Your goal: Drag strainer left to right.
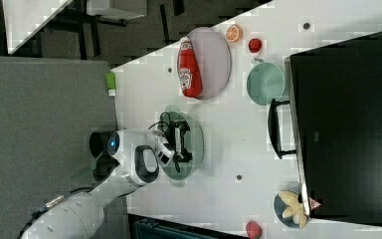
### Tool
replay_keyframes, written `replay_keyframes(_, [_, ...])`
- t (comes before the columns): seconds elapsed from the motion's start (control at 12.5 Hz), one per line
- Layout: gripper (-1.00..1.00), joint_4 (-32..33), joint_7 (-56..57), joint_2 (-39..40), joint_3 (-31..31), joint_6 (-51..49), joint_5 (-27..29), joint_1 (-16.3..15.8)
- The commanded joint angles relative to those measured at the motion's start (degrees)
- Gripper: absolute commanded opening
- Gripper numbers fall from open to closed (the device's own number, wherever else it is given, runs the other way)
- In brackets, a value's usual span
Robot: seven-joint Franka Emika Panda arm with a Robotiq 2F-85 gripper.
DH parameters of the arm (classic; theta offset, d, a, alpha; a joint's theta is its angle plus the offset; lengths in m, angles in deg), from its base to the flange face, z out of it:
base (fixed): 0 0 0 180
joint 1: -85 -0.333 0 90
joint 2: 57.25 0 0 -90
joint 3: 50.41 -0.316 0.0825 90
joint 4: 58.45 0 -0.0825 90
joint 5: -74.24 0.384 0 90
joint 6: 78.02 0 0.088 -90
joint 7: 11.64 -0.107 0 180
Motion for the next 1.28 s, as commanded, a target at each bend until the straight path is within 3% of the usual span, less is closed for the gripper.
replay_keyframes(0.08, [1.0, 1.1, 9.2, -3.3, 3.2, -1.0, 1.0, 2.5])
replay_keyframes(0.64, [1.0, 2.8, 21.5, -4.6, 9.0, -0.7, 1.0, 6.2])
replay_keyframes(1.28, [1.0, 3.0, 31.7, -4.7, 16.7, 0.1, 1.0, 6.8])
